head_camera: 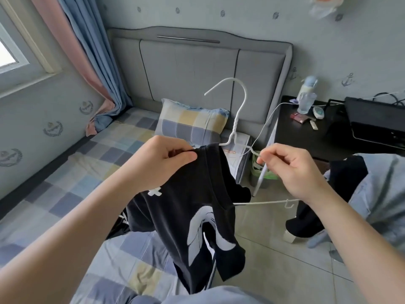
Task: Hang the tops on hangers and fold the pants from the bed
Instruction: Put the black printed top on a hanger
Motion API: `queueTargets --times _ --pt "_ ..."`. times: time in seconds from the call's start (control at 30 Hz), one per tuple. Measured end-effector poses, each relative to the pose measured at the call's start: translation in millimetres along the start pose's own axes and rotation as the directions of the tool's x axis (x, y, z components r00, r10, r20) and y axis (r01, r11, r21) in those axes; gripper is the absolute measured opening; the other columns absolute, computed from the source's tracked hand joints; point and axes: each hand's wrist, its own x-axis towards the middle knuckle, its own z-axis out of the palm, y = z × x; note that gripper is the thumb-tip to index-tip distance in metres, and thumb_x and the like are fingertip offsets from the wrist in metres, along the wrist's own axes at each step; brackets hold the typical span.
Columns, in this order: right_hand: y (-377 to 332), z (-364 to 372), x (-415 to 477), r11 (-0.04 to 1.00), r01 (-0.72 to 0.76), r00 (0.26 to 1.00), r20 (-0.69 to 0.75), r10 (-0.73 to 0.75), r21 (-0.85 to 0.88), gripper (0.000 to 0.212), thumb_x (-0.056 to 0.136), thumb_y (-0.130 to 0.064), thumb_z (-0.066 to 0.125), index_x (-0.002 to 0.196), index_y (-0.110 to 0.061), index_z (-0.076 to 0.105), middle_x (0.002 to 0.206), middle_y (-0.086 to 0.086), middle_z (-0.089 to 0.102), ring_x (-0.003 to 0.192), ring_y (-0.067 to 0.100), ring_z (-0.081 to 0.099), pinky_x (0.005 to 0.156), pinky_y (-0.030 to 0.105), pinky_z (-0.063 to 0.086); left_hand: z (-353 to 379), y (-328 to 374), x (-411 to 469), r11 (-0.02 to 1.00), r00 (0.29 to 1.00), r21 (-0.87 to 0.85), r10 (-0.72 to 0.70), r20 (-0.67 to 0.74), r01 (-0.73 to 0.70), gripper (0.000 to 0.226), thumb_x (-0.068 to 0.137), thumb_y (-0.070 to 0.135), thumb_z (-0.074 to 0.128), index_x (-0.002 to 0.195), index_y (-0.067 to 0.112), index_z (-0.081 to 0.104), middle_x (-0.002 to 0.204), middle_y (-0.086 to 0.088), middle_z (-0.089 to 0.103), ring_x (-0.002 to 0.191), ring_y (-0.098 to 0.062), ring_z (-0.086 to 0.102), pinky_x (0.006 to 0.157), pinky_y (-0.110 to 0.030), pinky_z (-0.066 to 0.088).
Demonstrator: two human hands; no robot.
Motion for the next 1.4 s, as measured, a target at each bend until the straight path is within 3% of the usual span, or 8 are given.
queueTargets --times 0.2,0.4,0.6,0.8,1.0,1.13,1.27,1.4 --pt "-1 25 -11 1.0 0.01 0.999 0.039 -0.01 -0.003 0.022 0.101 -0.026 0.056 0.084 -0.031 0.068 0.059 0.005 0.048 0.052 0.011 0.039 0.053 0.019 0.033 18 10 -4 0.999 0.999 -0.029 0.036 -0.027 -0.037 0.019 0.097 0.033 0.06 0.082 0.037 0.072 0.063 0.003 0.062 0.053 -0.008 0.049 0.053 -0.017 0.04" --pt "2 31 -19 0.999 -0.018 0.998 0.063 0.021 -0.044 0.018 0.101 -0.027 0.057 0.09 -0.032 0.07 0.072 -0.004 0.062 0.069 0.017 0.058 0.068 0.031 0.048 23 8 -12 0.998 0.996 0.022 0.066 -0.053 -0.065 0.012 0.095 0.03 0.065 0.091 0.031 0.076 0.079 0.018 0.068 0.077 -0.004 0.061 0.067 -0.009 0.044" --pt "6 55 -46 0.938 0.162 0.947 -0.218 -0.234 -0.306 0.019 0.094 -0.008 0.062 0.111 -0.009 0.069 0.111 -0.006 0.062 0.107 0.008 0.058 0.095 0.026 0.045 33 -5 -22 0.998 0.97 -0.056 -0.035 -0.239 0.022 0.01 0.092 0.027 0.071 0.086 0.034 0.075 0.077 0.022 0.067 0.068 0.004 0.06 0.057 -0.004 0.04" --pt "5 108 -53 0.988 -0.121 0.976 0.173 0.136 -0.092 0.046 0.095 -0.018 0.065 0.136 -0.031 0.051 0.128 -0.015 0.056 0.121 0.003 0.052 0.101 0.025 0.043 44 -1 -32 0.987 0.94 -0.159 -0.077 -0.333 0.025 0.028 0.091 0.024 0.072 0.075 0.046 0.066 0.072 0.032 0.062 0.069 0.008 0.057 0.062 -0.003 0.038" --pt "11 116 -46 0.986 -0.141 0.983 0.108 0.151 -0.094 0.001 0.094 -0.013 0.065 0.095 -0.014 0.066 0.093 -0.001 0.063 0.093 0.017 0.061 0.089 0.04 0.049 46 -6 -36 0.956 0.922 -0.287 -0.162 -0.351 0.059 0.021 0.092 0.023 0.071 0.075 0.036 0.071 0.057 0.022 0.059 0.052 0.001 0.052 0.049 -0.007 0.038" --pt "22 115 -53 0.983 -0.185 0.965 0.192 0.18 0.007 0.009 0.099 -0.014 0.057 0.093 -0.019 0.062 0.085 -0.002 0.068 0.085 0.015 0.066 0.08 0.026 0.051 47 -14 -38 0.925 0.912 -0.369 -0.227 -0.342 0.092 0.017 0.092 0.024 0.071 0.078 0.032 0.074 0.051 0.014 0.051 0.04 -0.007 0.04 0.039 -0.015 0.031" --pt "57 117 -61 0.925 -0.258 0.9 0.279 0.335 -0.279 0.014 0.1 -0.025 0.054 0.087 -0.03 0.056 0.077 -0.004 0.065 0.071 0.008 0.06 0.068 0.034 0.045 49 -19 -41 0.916 0.91 -0.392 -0.228 -0.347 0.08 0.021 0.091 0.021 0.073 0.076 0.036 0.073 0.055 0.018 0.052 0.047 -0.002 0.042 0.046 -0.009 0.032" --pt "90 111 -64 0.797 -0.257 0.876 0.216 0.43 -0.546 0.013 0.103 -0.027 0.049 0.092 -0.025 0.057 0.071 -0.007 0.061 0.077 0.006 0.054 0.109 0.039 0.026 44 -29 -45 0.921 0.925 -0.377 -0.222 -0.31 0.095 0.011 0.091 0.022 0.072 0.083 0.028 0.076 0.053 0.019 0.049 0.046 -0.001 0.04 0.046 -0.008 0.03"
